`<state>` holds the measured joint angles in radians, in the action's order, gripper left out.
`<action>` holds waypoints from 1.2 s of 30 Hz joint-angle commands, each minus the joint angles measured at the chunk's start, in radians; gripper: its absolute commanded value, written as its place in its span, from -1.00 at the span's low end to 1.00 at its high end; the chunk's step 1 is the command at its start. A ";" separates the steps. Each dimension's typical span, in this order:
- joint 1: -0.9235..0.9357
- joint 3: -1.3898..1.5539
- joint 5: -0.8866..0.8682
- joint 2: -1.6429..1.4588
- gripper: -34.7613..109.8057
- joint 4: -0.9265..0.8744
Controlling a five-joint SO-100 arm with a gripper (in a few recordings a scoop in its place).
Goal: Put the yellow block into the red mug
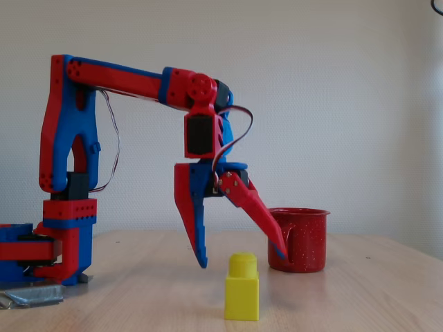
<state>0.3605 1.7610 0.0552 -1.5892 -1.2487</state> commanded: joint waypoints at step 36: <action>-0.025 0.041 0.069 0.083 -0.47 0.219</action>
<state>0.3390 1.8178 0.1120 -1.4650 -1.0201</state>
